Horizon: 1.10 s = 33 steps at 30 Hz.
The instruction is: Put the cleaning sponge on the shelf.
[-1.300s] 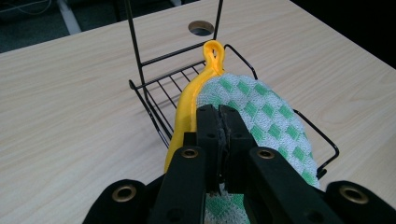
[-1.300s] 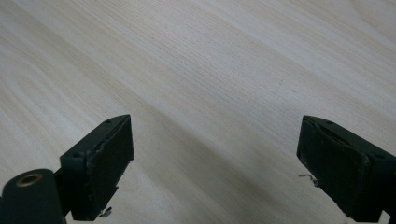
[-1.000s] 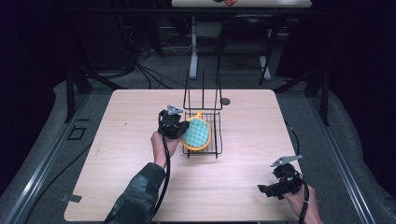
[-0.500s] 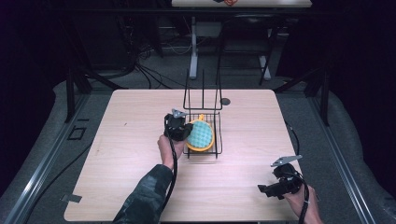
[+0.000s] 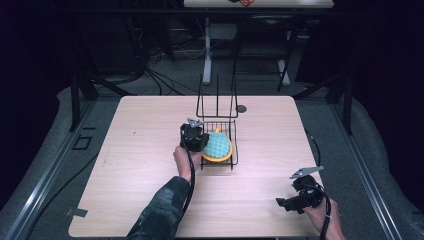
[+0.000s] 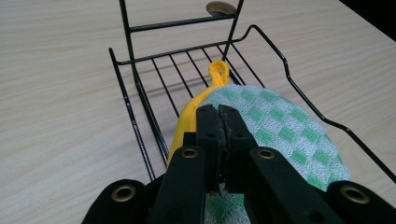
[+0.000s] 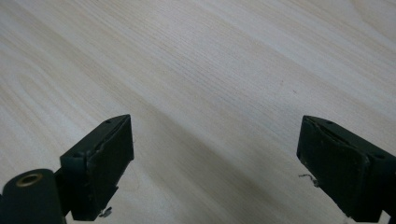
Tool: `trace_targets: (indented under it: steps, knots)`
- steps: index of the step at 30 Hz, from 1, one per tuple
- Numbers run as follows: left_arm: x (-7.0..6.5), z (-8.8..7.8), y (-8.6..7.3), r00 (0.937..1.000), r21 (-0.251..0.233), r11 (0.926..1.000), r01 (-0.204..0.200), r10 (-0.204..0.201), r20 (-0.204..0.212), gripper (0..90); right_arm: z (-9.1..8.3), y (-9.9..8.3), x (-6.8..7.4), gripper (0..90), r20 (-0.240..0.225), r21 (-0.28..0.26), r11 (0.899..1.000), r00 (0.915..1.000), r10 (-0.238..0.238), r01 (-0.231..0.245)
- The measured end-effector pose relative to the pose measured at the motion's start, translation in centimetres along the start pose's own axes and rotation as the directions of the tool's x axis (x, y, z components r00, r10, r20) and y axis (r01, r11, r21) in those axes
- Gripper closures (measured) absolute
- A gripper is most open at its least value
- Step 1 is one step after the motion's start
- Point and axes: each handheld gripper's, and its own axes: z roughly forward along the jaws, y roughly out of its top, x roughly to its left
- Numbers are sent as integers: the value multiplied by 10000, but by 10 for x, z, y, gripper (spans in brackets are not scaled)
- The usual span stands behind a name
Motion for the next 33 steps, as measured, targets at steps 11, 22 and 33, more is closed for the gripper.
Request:
trace_targets:
  steps: [11, 22, 33]
  knots:
    - [1, 1, -3, 10000, 135, 9999, 14, -14, -30, 795, -1, 0, 0, 105, -17, 10, 10000, 10000, 16, -16]
    - [6, -15, 1, 9995, 244, 9992, -309, 312, -109, 381, -1, 0, 0, 105, -7, -7, 10000, 10000, -17, 17]
    - [9, -48, 8, 9955, 404, 9947, -949, 949, 25, 179, 0, 0, 1, 104, 25, -41, 10000, 10000, -14, 14]
